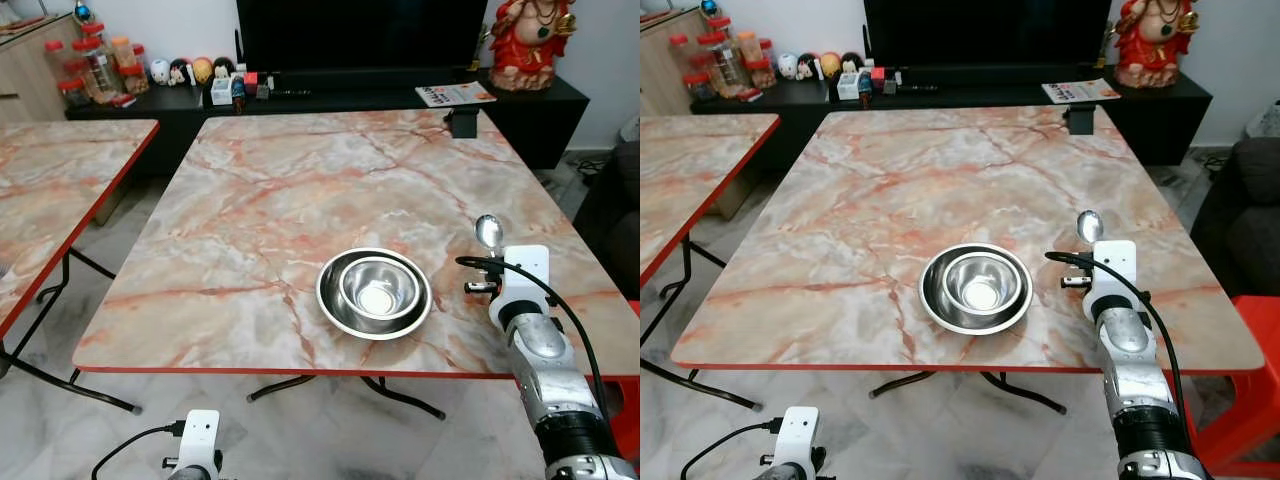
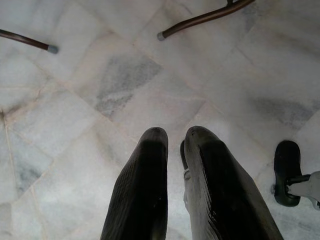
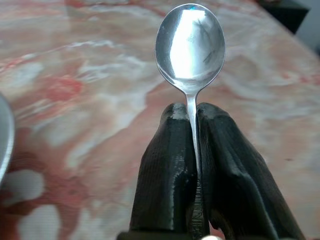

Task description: Setting the table

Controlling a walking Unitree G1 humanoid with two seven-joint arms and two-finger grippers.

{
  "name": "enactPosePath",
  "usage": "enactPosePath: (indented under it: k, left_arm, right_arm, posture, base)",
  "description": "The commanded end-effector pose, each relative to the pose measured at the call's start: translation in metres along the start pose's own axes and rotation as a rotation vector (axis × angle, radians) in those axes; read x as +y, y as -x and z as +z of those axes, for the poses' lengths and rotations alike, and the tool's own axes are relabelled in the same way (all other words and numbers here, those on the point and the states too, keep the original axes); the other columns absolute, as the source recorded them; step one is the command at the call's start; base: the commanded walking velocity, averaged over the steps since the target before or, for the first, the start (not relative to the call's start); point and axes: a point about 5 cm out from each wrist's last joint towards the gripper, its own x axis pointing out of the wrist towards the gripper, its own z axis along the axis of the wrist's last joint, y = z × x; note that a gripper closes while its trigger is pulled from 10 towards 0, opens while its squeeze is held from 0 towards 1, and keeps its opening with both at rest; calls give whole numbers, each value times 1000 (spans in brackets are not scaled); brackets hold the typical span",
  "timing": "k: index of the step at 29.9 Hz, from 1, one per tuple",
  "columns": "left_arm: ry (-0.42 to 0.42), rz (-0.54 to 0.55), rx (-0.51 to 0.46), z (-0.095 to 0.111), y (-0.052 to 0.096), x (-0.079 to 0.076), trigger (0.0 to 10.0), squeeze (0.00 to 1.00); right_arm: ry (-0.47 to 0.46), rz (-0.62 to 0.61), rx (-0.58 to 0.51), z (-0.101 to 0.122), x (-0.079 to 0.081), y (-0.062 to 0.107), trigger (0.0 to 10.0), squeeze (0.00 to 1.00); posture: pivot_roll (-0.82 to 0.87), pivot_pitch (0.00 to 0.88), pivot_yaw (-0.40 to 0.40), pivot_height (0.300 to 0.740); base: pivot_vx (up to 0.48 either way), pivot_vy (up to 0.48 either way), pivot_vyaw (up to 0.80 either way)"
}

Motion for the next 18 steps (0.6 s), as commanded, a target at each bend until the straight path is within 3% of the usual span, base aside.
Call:
enactPosePath:
  k: [1, 11, 18]
  left_arm:
    - [-3, 0, 17, -2, 0, 2, 10000, 0]
    - [4, -2, 22, -3, 0, 1, 10000, 0]
    - [2, -3, 26, -4, 0, 1, 10000, 0]
  right_arm:
    - [-34, 18, 16, 2, 3, -3, 10000, 0]
    - [-112, 87, 65, -7, 34, -2, 10000, 0]
    - [-112, 97, 91, -13, 40, 2, 10000, 0]
  posture:
    - [-120, 0, 34, 740]
    - [-109, 0, 29, 740]
    - [-113, 0, 30, 740]
  base:
    - [0, 0, 0]
    - [0, 0, 0]
    - [0, 0, 0]
